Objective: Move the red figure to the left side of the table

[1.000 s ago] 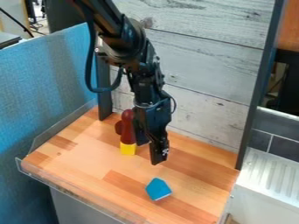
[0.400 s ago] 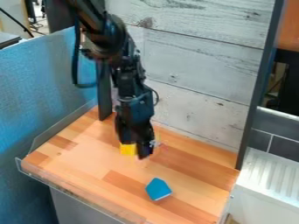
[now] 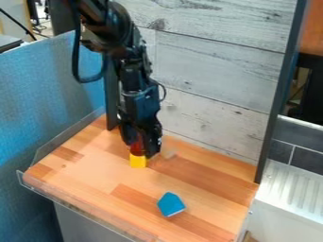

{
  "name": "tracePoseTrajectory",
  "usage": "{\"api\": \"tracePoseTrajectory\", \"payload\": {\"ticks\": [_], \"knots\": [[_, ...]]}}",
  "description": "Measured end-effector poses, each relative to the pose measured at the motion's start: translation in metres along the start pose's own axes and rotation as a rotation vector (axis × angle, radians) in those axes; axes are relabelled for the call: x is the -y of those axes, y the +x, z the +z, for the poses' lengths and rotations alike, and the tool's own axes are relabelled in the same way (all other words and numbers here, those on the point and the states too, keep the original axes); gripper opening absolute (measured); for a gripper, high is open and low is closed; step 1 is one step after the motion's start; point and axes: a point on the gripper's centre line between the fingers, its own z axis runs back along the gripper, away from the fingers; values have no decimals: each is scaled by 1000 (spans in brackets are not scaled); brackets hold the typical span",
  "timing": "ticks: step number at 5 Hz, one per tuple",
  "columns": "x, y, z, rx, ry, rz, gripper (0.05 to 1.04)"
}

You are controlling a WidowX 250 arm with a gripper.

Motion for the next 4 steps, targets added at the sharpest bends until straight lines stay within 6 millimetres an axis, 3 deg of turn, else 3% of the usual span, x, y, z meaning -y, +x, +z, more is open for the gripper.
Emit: {"api": "tracePoseTrajectory", "payload": {"ticks": [1, 4], "knots": [[-12, 6, 6, -21, 70, 77, 1001], [-42, 20, -18, -134, 125, 207, 1000]]}}
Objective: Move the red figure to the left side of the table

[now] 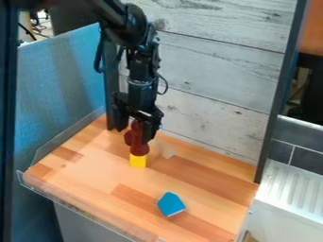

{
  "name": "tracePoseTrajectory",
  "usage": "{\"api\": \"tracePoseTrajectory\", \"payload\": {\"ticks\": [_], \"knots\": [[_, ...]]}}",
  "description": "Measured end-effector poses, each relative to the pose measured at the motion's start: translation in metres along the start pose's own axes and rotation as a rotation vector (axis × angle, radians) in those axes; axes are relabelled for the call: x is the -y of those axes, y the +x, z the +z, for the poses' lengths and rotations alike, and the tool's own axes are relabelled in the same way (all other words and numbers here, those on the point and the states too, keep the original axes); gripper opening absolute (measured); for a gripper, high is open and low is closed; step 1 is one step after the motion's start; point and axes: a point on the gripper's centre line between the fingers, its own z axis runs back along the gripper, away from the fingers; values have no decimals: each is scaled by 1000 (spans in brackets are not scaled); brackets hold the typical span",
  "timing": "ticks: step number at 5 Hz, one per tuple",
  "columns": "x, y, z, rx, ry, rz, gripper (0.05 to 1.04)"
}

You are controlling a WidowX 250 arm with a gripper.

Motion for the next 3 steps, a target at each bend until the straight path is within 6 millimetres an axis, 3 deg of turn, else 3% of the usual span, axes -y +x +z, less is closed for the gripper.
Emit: {"api": "tracePoseTrajectory", "payload": {"ticks": [2, 3], "knots": [[-17, 12, -12, -35, -22, 32, 1001], [-18, 19, -17, -38, -35, 35, 948]]}}
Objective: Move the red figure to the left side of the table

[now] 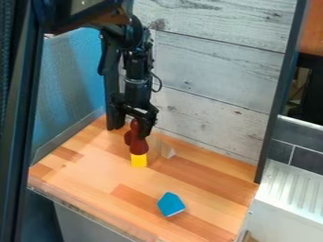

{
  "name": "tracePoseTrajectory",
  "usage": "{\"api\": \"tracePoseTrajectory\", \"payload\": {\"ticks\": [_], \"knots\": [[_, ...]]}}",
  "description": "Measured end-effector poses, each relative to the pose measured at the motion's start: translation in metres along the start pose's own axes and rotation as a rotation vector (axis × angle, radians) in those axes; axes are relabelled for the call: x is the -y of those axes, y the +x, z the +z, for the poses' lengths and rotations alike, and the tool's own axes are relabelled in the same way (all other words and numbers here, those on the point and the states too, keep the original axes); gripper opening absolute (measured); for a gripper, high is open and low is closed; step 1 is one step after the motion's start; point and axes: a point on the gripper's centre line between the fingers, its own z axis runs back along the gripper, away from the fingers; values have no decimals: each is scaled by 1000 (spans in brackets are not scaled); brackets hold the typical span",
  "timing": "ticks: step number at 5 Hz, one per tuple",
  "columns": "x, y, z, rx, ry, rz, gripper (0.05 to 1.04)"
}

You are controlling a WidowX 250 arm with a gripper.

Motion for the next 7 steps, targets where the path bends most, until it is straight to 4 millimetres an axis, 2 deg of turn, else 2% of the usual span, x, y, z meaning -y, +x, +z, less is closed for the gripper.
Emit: {"api": "tracePoseTrajectory", "payload": {"ticks": [1, 2, 3, 4, 5, 6, 7], "knots": [[1, 2, -3, -1, -21, -4, 660], [2, 2, -3, -4, -29, -6, 584], [5, 2, -3, -3, -54, -18, 584], [19, -4, 1, -4, -101, -47, 584], [47, -4, 17, 9, -123, -124, 584], [72, 2, 21, 8, -140, -204, 584], [84, 9, 19, 18, -140, -236, 584]]}}
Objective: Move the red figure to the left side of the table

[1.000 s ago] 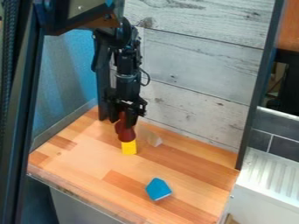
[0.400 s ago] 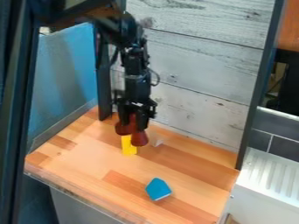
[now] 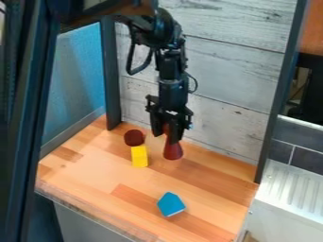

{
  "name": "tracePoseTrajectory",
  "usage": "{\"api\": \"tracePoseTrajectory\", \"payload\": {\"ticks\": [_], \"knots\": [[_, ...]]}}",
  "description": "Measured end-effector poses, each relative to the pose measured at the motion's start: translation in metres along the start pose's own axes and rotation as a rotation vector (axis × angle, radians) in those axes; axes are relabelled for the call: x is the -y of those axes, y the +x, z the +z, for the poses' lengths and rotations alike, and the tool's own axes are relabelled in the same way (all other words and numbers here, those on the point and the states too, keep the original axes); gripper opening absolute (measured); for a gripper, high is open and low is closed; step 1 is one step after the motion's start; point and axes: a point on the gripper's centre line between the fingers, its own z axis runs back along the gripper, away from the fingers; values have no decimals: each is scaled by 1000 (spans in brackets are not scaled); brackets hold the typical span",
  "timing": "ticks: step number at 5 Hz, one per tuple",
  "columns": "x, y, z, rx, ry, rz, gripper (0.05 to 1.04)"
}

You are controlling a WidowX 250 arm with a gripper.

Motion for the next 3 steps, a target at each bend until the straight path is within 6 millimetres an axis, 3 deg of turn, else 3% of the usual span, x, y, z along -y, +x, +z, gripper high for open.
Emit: {"api": "tracePoseTrajectory", "payload": {"ticks": [1, 2, 3], "knots": [[20, 17, -25, -7, -9, -78, 584], [28, 29, -43, -1, 4, -138, 584], [23, 39, -46, 39, 23, -146, 584]]}}
